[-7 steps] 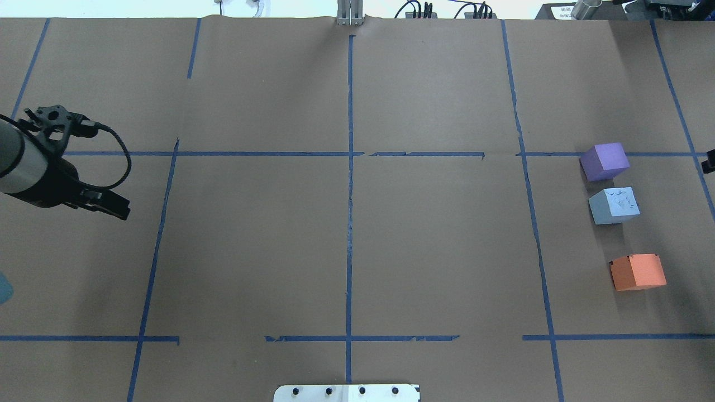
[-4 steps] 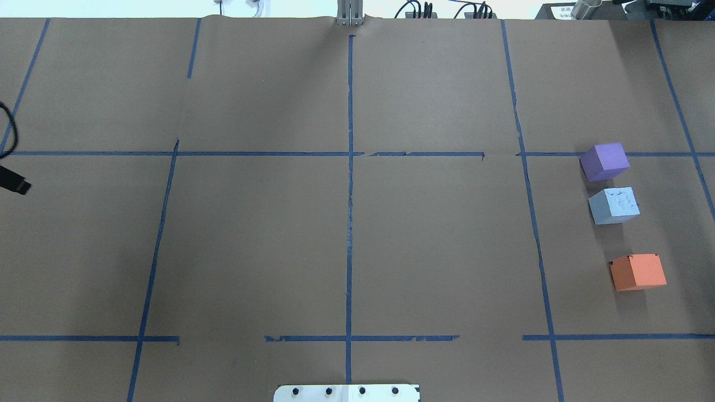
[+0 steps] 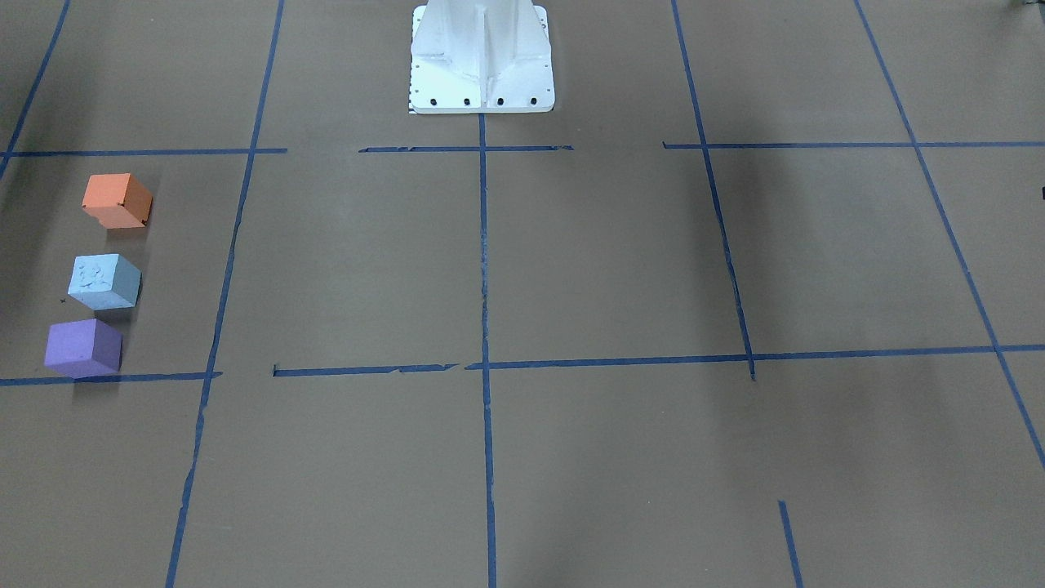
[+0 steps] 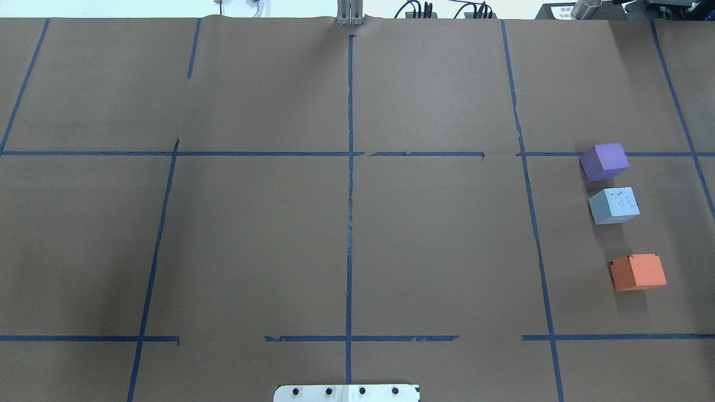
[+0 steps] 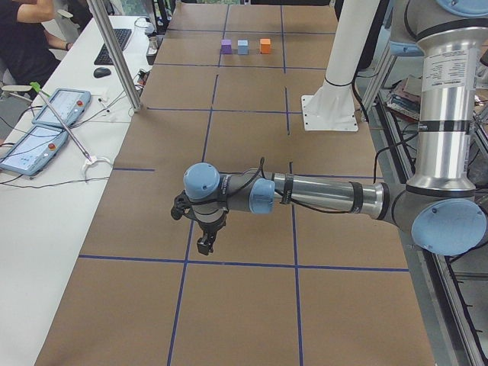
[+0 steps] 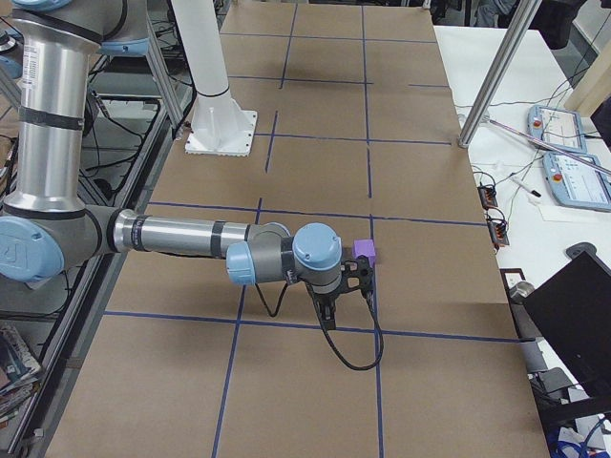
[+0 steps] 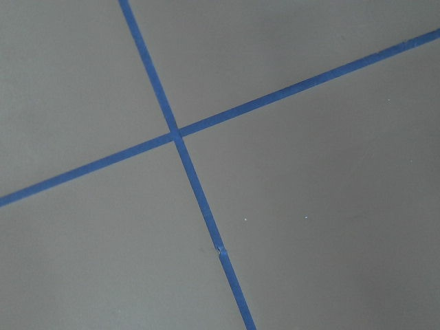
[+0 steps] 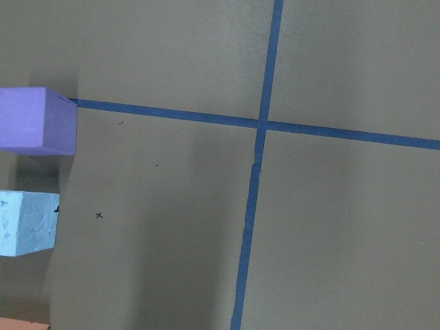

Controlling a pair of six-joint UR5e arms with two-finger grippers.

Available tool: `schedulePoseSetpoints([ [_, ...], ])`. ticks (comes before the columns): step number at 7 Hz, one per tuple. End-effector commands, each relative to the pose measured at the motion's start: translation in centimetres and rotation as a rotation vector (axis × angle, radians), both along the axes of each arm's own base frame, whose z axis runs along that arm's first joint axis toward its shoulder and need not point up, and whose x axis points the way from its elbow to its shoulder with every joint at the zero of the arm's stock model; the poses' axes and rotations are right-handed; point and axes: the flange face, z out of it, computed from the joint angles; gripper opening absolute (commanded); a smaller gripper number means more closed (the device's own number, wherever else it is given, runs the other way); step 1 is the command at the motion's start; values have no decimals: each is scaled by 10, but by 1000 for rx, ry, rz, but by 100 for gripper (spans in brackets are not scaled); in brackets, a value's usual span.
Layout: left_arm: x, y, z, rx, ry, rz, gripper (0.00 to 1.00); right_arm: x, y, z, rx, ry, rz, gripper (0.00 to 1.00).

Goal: Place blue block between orange and purple blocks

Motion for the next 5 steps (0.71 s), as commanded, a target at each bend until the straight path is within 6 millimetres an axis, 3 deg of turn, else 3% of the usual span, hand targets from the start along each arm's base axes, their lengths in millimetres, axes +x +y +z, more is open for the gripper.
schedulePoseSetpoints([
  [1, 0, -16, -6, -2, -2, -4, 100, -14, -8, -4, 10, 9, -32, 100],
  [3, -1, -15, -12, -16, 1, -17, 100, -17, -11, -5, 12, 3, -38, 100],
  [5, 0, 4, 6, -54, 2, -16, 100, -22, -12, -4, 10, 6, -50, 100],
])
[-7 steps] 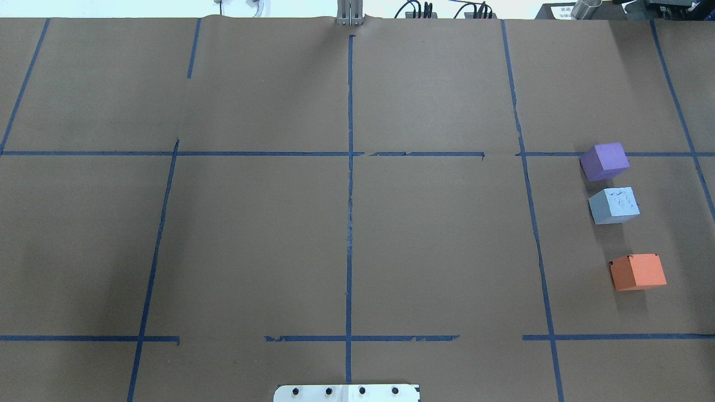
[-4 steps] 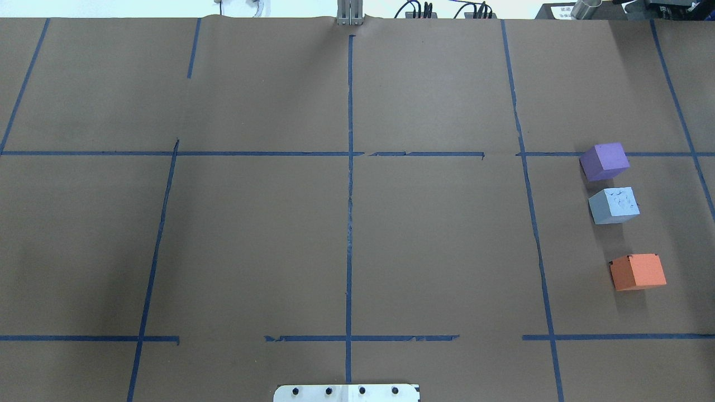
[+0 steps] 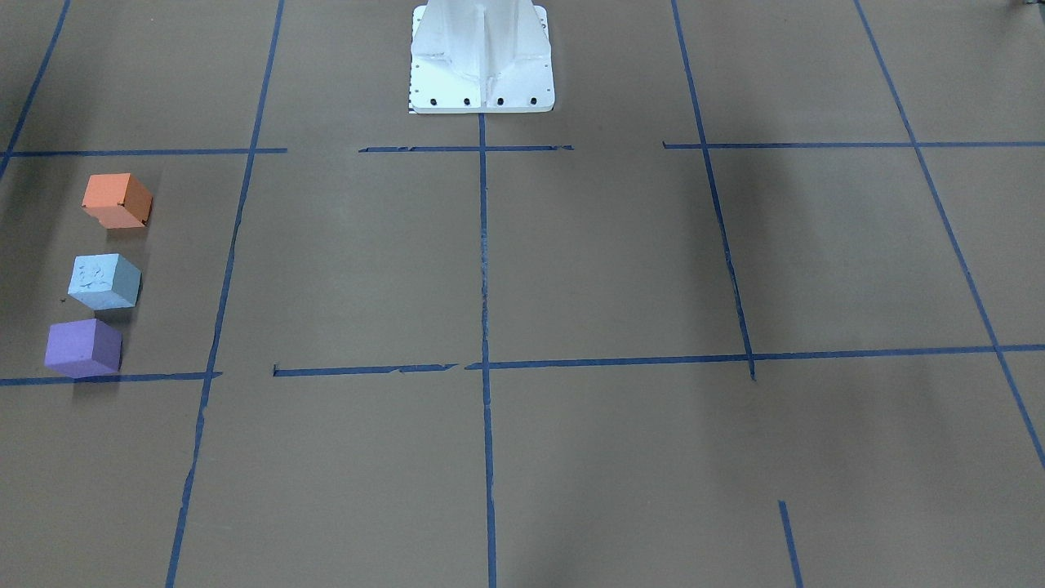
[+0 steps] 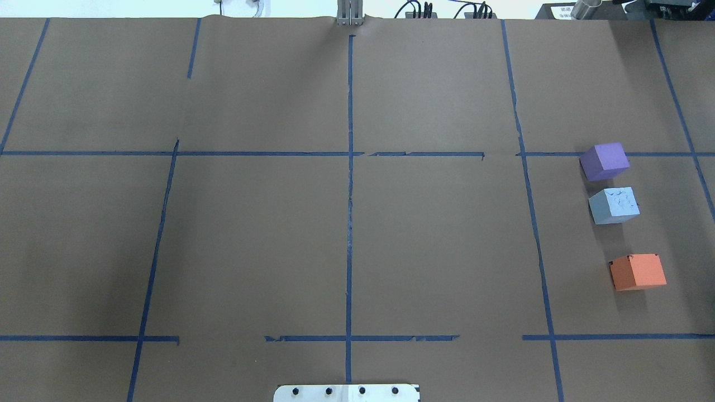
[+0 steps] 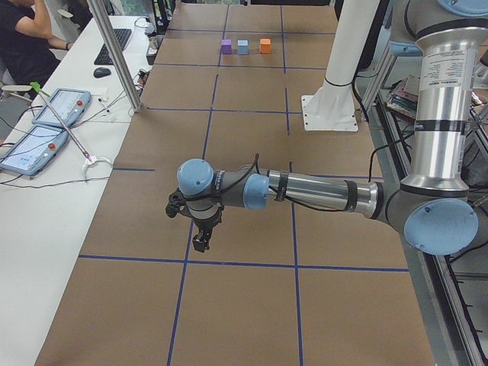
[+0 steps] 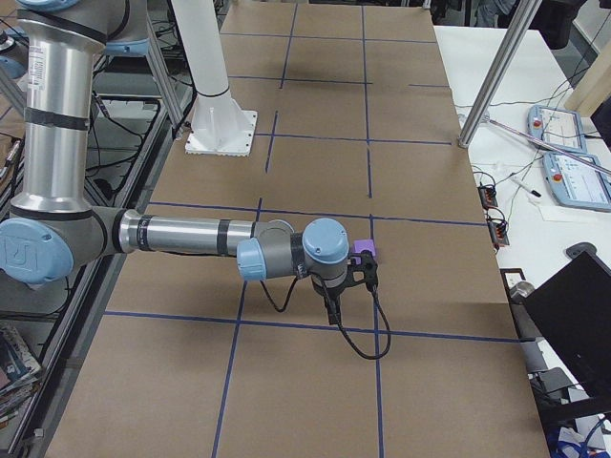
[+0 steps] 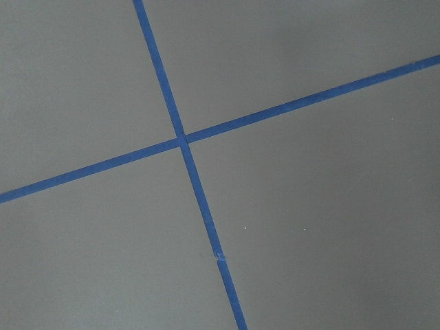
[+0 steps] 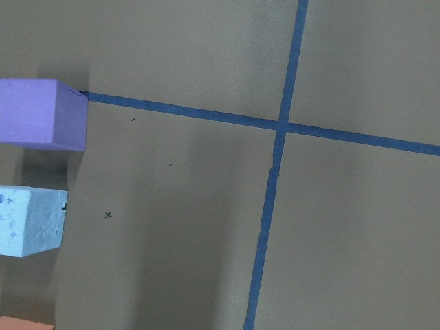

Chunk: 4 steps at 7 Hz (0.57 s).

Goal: Place blue block between orange and purple blocks

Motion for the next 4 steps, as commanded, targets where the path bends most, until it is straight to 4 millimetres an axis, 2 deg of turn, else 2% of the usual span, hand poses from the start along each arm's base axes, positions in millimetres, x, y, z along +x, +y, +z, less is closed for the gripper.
schedulePoseSetpoints([
  [1, 0, 9, 15, -39, 4, -13, 100, -5, -2, -1, 2, 1, -10, 100],
  [2, 0, 17, 20, -36, 4, -13, 100, -8, -2, -2, 1, -5, -15, 100],
  [4, 0, 16, 21, -39, 4, -13, 100, -17, -5, -4, 4, -8, -31, 100],
])
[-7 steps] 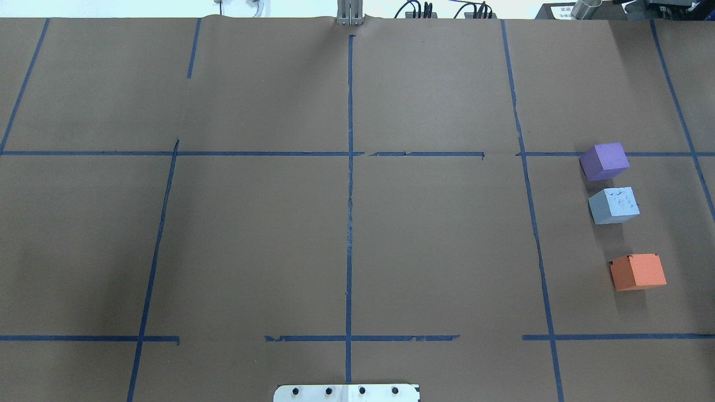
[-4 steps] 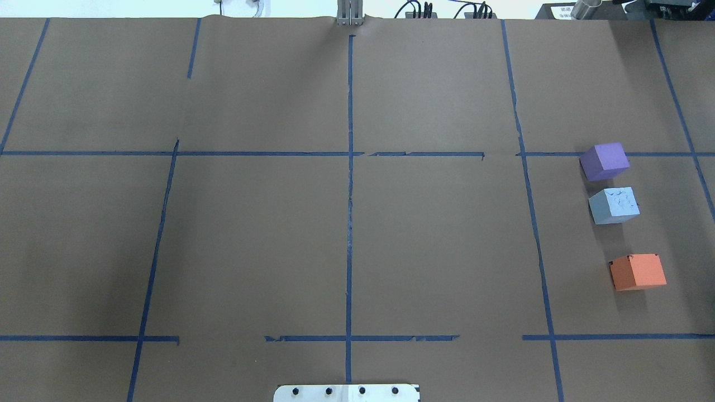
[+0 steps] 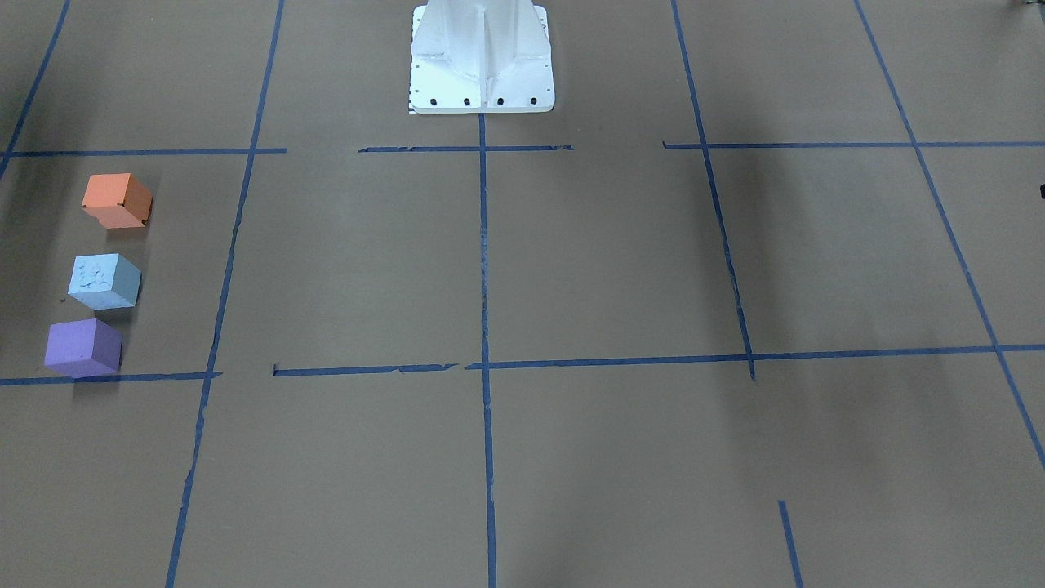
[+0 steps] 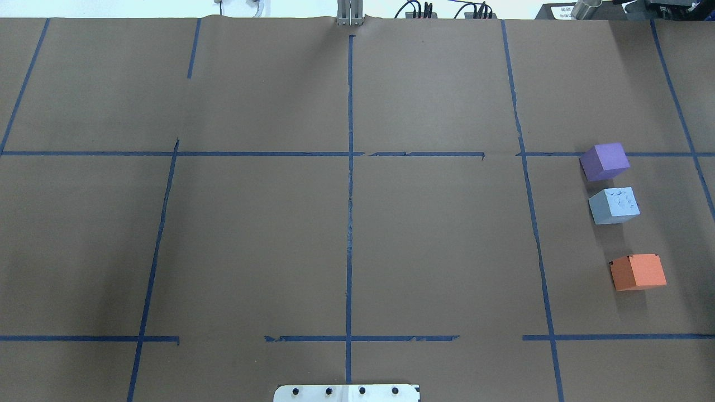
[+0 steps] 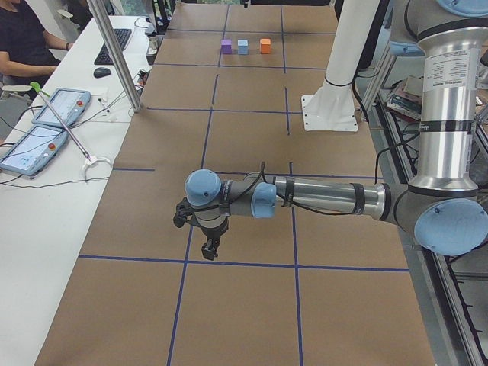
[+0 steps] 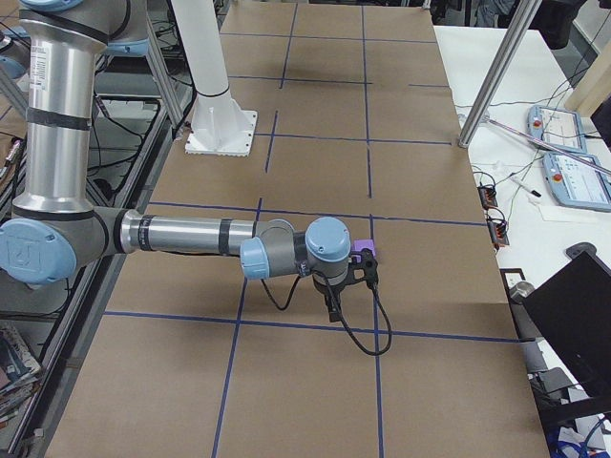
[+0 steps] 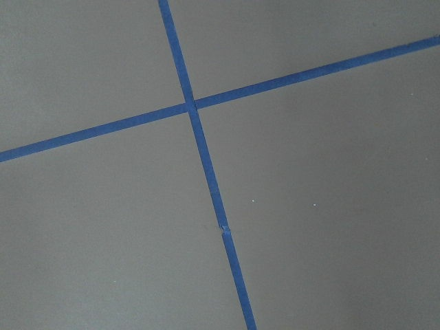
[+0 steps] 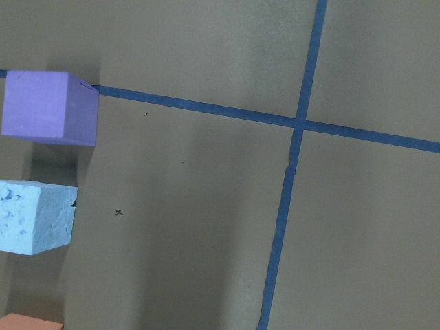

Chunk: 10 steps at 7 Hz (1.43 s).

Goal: Place blue block between orange and purple blocks

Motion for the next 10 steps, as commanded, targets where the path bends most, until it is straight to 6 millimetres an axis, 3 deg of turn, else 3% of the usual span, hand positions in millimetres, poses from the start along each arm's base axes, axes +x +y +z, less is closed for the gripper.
schedulePoseSetpoints([
  [1, 0, -4, -3, 3, -1, -2, 100, -4, -3, -3, 6, -2, -8, 100],
  [8, 1, 1, -2, 5, -3, 6, 100, -6, 0, -1, 5, -2, -12, 100],
  [10, 7, 1, -26, 43, 2, 18, 100, -6, 1, -1, 5, -3, -13, 100],
])
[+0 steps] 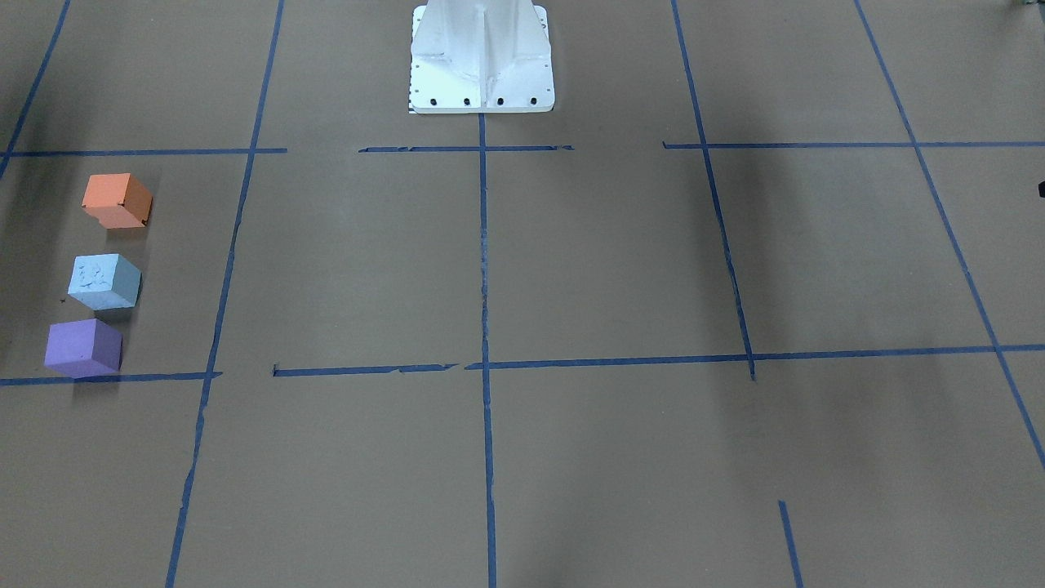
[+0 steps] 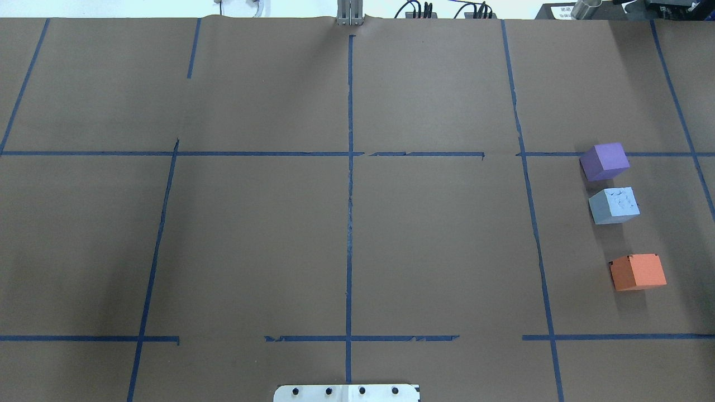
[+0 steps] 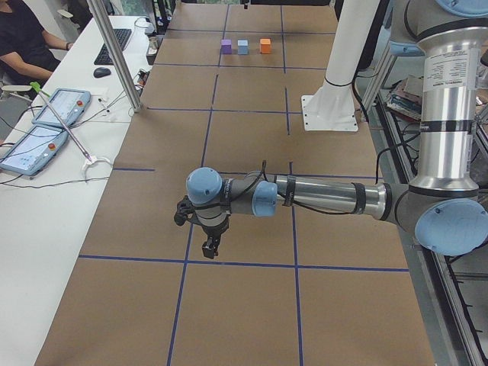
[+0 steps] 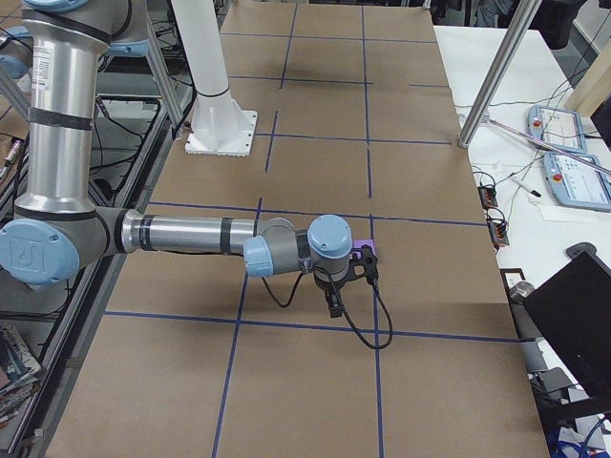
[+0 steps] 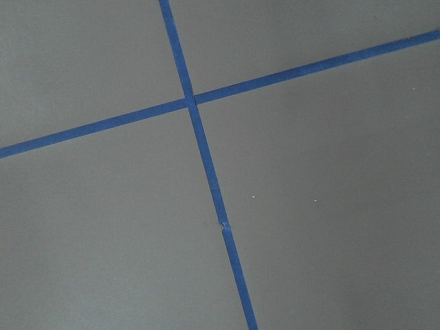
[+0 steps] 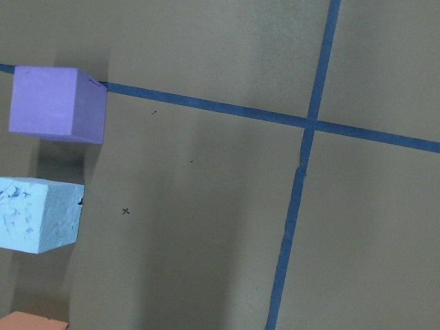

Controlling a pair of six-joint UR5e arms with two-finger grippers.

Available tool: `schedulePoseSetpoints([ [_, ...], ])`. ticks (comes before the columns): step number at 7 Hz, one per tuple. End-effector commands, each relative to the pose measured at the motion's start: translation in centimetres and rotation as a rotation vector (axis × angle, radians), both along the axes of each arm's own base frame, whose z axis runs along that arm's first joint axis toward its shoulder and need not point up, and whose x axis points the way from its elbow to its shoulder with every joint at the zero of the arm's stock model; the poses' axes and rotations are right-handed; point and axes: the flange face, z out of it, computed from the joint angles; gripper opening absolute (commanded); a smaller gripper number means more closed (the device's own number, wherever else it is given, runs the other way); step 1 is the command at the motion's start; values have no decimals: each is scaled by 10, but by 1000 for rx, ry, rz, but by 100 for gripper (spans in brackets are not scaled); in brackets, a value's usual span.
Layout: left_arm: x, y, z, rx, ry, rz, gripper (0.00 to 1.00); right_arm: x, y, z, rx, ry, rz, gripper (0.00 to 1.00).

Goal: Place blue block between orange and purple blocks

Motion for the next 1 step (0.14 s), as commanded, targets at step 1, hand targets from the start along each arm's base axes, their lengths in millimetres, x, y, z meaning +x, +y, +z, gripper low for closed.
schedulePoseSetpoints([
  [1, 4, 1, -15, 24, 2, 9, 100, -1, 1, 0, -1, 0, -2, 100],
])
